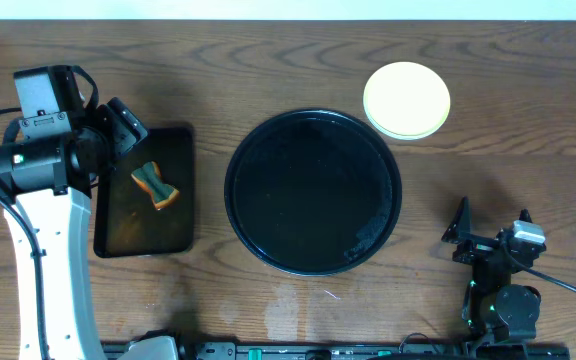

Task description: Clean dirty plates on tray and stack at the side

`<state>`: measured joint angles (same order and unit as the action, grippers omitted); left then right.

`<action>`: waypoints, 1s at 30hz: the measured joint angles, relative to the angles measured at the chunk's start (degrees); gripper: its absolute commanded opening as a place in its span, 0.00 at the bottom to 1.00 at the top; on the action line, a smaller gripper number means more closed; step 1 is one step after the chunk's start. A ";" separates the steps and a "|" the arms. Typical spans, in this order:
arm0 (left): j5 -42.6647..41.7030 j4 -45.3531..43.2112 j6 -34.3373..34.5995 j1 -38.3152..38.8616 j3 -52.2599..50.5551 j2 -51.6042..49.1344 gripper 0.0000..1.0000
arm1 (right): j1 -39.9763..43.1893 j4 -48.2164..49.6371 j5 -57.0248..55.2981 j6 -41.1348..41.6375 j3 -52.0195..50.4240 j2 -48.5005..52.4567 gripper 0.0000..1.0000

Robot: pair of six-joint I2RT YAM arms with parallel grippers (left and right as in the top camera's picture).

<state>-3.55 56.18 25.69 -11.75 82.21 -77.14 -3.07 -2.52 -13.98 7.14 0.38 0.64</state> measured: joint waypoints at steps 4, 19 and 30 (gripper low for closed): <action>-0.17 0.04 1.55 0.00 0.00 0.00 0.86 | 0.00 0.00 0.02 0.00 0.00 0.00 0.99; -0.39 4.17 -6.45 0.00 -2.54 1.36 0.86 | 0.00 0.00 0.02 0.00 0.00 0.00 0.99; 0.11 -4.70 -10.03 0.00 -15.37 26.67 0.86 | 0.00 0.00 0.02 0.00 0.00 -0.02 0.99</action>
<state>-3.44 51.48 15.66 -11.75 66.85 -50.48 -3.07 -2.52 -13.96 7.14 0.38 0.62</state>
